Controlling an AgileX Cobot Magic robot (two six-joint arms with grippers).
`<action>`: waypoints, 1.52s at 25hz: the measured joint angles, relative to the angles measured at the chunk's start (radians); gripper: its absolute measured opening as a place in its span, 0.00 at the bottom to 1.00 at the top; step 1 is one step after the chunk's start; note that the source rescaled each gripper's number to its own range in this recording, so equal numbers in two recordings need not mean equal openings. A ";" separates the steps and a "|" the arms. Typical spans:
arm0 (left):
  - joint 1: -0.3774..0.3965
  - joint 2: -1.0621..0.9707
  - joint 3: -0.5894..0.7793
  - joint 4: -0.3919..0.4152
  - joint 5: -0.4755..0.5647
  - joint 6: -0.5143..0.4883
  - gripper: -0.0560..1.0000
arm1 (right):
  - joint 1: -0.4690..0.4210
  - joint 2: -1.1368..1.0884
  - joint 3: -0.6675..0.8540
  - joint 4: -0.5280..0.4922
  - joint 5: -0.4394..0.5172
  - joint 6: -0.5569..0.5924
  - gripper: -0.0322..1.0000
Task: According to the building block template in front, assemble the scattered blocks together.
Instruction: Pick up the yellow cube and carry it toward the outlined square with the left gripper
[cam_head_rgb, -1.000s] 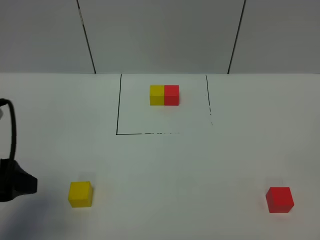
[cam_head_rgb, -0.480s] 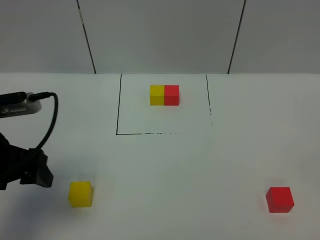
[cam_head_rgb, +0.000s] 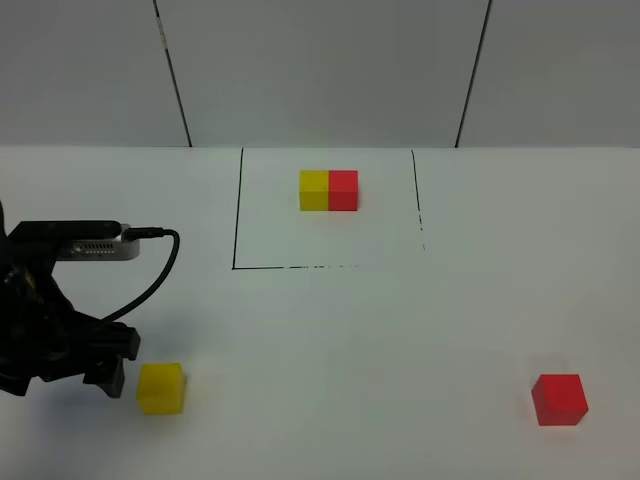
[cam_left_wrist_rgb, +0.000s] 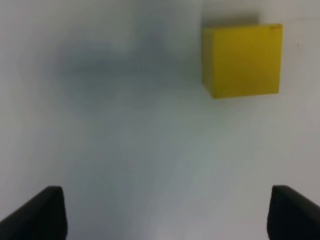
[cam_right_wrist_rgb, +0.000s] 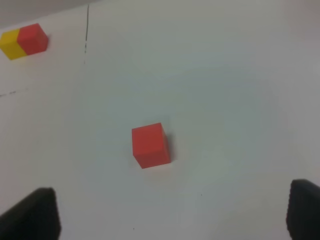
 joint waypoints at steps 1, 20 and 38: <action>-0.004 0.009 0.000 -0.011 -0.011 0.001 0.95 | 0.000 0.000 0.000 0.000 0.000 0.000 0.81; -0.086 0.219 -0.001 -0.088 -0.205 -0.005 1.00 | 0.000 0.000 0.000 0.000 0.000 0.000 0.81; -0.086 0.325 -0.009 -0.091 -0.341 -0.007 0.95 | 0.000 0.000 0.000 0.000 0.000 0.000 0.81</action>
